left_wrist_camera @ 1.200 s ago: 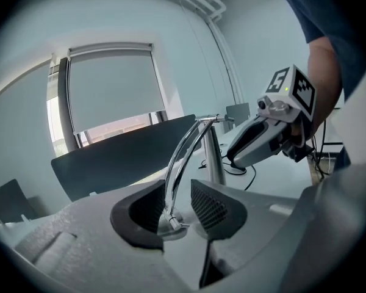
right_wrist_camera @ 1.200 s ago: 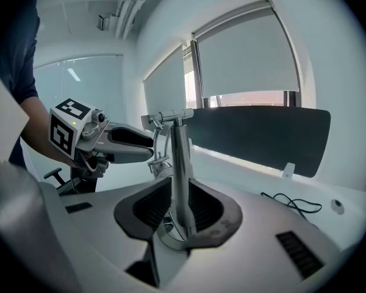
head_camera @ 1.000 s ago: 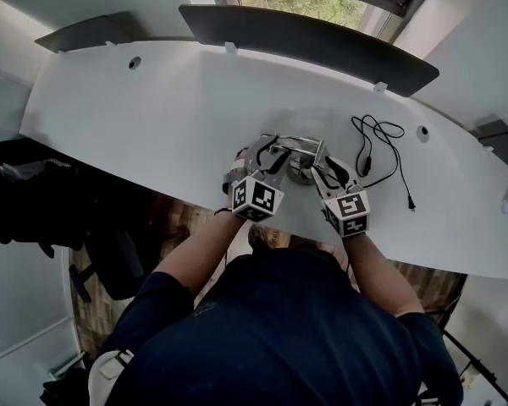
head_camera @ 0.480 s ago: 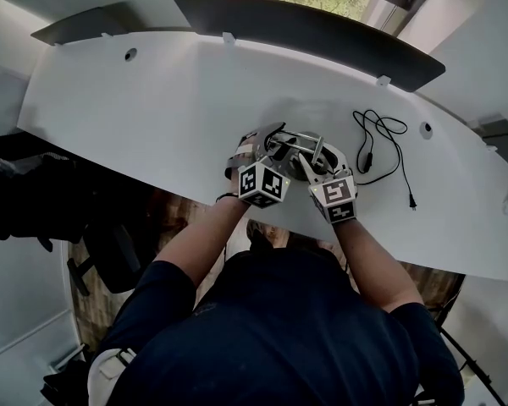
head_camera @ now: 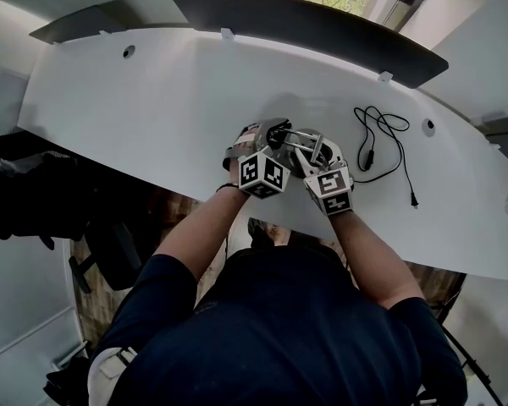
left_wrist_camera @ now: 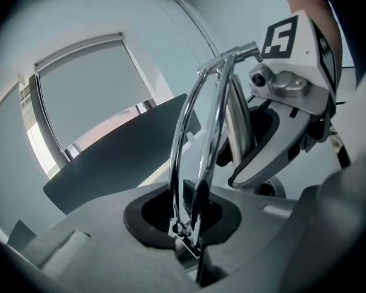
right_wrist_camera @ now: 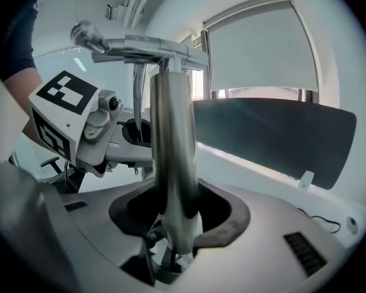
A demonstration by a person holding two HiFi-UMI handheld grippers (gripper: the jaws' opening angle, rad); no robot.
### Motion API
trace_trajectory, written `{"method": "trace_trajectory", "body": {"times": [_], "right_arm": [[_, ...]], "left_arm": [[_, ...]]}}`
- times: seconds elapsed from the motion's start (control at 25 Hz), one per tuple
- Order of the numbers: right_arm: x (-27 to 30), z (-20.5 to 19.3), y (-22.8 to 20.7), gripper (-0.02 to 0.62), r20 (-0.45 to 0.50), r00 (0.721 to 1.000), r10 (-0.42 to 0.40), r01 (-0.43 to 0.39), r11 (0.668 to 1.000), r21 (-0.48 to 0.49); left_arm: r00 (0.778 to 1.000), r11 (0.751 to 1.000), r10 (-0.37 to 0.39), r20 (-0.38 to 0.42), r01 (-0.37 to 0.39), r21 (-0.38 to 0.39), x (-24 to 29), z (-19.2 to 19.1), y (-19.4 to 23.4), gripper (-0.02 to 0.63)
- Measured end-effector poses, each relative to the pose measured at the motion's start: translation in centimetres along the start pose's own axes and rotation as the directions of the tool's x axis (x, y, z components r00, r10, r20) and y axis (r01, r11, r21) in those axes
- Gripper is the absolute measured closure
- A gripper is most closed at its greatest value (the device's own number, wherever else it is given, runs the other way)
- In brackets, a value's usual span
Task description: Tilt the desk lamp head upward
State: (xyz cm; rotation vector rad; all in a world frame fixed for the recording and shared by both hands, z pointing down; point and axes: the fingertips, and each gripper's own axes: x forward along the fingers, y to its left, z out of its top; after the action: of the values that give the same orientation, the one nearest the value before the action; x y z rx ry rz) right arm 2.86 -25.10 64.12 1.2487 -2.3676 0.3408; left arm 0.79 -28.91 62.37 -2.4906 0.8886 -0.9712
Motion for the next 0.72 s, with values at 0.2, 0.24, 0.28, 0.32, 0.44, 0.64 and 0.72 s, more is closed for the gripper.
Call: {"method": "trace_trajectory", "body": {"times": [0.2, 0.24, 0.28, 0.32, 0.44, 0.64, 0.72], "right_arm": [[-0.1, -0.2, 0.2, 0.431, 0.005, 1.000, 0.020, -0.021, 1.000, 0.016], [-0.1, -0.2, 0.2, 0.431, 0.002, 1.000, 0.020, -0.020, 1.000, 0.016], [-0.1, -0.2, 0.2, 0.431, -0.001, 1.000, 0.020, -0.020, 1.000, 0.018], [-0.1, -0.2, 0.2, 0.431, -0.005, 1.000, 0.022, -0.021, 1.000, 0.023], [-0.1, -0.2, 0.2, 0.431, -0.017, 1.000, 0.023, -0.022, 0.999, 0.039], [-0.2, -0.3, 0.0, 0.431, -0.028, 0.999, 0.018, -0.017, 0.998, 0.057], [-0.2, -0.3, 0.1, 0.431, -0.027, 0.999, 0.018, -0.016, 0.998, 0.063]], "left_arm": [[0.996, 0.996, -0.058, -0.067, 0.062, 0.066, 0.0, -0.3, -0.7, 0.565], [0.995, 0.995, -0.059, -0.076, 0.065, 0.077, 0.0, -0.3, -0.7, 0.565], [0.995, 0.994, -0.059, -0.084, 0.066, 0.085, -0.1, -0.3, -0.6, 0.565], [0.994, 0.993, -0.060, -0.093, 0.068, 0.092, -0.2, -0.4, -0.5, 0.565], [0.991, 0.991, -0.056, -0.125, 0.070, 0.114, -0.4, -0.4, -0.3, 0.561], [0.986, 0.987, -0.026, -0.168, 0.052, 0.153, -1.9, 0.4, 1.3, 0.561], [0.986, 0.981, 0.003, -0.170, 0.030, 0.190, -2.7, 0.8, 2.3, 0.561]]}}
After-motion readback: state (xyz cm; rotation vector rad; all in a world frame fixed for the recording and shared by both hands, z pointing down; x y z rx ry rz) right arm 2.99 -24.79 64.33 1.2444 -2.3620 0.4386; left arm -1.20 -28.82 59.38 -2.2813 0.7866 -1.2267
